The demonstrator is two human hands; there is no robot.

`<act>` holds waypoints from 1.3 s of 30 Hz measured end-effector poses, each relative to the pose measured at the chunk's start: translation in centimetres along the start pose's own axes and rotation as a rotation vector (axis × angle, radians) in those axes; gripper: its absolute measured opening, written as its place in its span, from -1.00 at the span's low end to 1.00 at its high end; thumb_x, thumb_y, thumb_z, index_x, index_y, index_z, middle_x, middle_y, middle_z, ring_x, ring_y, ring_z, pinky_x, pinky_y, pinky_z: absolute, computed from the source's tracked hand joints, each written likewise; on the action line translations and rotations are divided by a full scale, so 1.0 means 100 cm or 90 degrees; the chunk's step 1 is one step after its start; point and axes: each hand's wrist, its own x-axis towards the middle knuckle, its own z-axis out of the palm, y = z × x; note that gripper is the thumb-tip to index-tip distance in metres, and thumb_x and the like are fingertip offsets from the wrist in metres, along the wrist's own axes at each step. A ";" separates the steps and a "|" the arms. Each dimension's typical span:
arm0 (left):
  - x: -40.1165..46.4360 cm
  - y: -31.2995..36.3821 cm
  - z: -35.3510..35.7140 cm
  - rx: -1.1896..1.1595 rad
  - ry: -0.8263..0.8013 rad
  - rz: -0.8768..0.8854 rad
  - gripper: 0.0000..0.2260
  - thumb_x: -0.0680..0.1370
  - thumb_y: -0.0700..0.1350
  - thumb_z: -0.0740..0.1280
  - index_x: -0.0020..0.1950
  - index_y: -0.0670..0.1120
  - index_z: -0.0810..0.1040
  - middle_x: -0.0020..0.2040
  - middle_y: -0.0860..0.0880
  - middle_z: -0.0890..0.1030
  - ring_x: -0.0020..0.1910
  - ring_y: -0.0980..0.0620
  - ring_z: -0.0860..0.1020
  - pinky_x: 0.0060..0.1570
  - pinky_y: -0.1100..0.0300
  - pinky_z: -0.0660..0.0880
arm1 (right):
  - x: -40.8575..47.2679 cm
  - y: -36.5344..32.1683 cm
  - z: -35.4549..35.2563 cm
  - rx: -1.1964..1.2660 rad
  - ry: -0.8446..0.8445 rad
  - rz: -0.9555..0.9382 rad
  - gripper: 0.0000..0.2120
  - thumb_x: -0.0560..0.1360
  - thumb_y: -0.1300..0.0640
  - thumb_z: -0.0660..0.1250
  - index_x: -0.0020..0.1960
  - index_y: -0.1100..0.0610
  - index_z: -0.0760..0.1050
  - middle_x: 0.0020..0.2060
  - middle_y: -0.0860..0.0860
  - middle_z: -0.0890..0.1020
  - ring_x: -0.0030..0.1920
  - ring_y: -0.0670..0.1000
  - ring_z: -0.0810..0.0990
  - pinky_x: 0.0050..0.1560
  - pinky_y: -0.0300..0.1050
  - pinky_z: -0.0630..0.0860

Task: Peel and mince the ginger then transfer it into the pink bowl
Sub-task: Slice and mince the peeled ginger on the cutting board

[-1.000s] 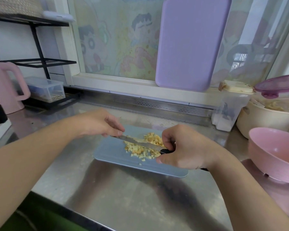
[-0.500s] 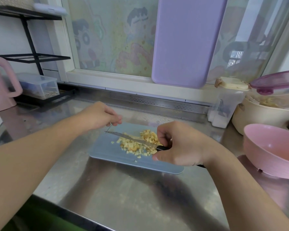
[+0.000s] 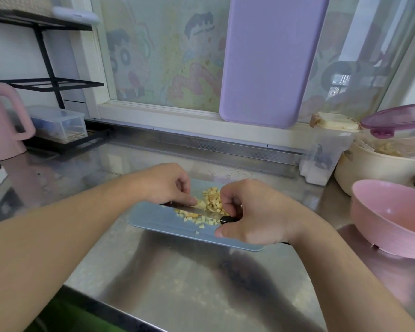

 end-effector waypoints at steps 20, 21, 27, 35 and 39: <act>0.000 0.007 -0.005 -0.060 0.120 0.033 -0.88 0.59 -0.03 0.48 -0.15 0.03 0.67 -0.33 0.10 0.70 -0.37 0.16 0.66 -0.22 0.13 0.61 | 0.000 -0.002 0.000 -0.015 0.002 0.001 -0.61 0.40 -0.02 0.59 -0.25 0.10 0.39 -0.43 -0.08 0.41 -0.40 -0.07 0.33 -0.36 -0.14 0.29; -0.002 0.007 -0.008 -0.088 0.143 0.033 -0.85 0.61 -0.02 0.45 -0.15 0.02 0.68 -0.32 0.08 0.71 -0.37 0.15 0.66 -0.24 0.14 0.60 | 0.000 -0.002 -0.001 -0.013 0.004 -0.001 -0.61 0.40 -0.02 0.60 -0.24 0.10 0.40 -0.44 -0.08 0.40 -0.40 -0.07 0.33 -0.36 -0.14 0.29; -0.009 0.012 -0.008 -0.154 0.034 0.015 -0.63 0.68 0.10 0.32 -0.18 -0.05 0.75 -0.27 0.01 0.73 -0.24 0.06 0.69 -0.04 0.09 0.64 | 0.000 -0.003 0.000 -0.023 0.011 -0.011 -0.61 0.40 -0.05 0.60 -0.23 0.10 0.41 -0.42 -0.08 0.42 -0.39 -0.07 0.34 -0.35 -0.11 0.32; -0.009 0.010 -0.010 -0.222 0.136 0.010 -0.69 0.70 0.06 0.30 -0.05 -0.06 0.74 -0.18 0.04 0.77 -0.16 0.05 0.74 0.11 -0.02 0.66 | -0.001 -0.001 -0.002 -0.012 0.026 -0.009 -0.59 0.39 -0.06 0.61 -0.24 0.09 0.40 -0.43 -0.09 0.41 -0.40 -0.07 0.33 -0.35 -0.13 0.31; -0.006 0.002 -0.019 -0.292 0.247 -0.010 -0.68 0.72 0.02 0.26 -0.02 -0.09 0.74 -0.17 0.00 0.77 -0.14 0.02 0.74 0.10 0.05 0.64 | 0.000 0.004 0.001 0.029 0.038 -0.003 -0.60 0.39 -0.04 0.61 -0.23 0.08 0.40 -0.47 -0.12 0.40 -0.42 -0.08 0.32 -0.35 -0.10 0.33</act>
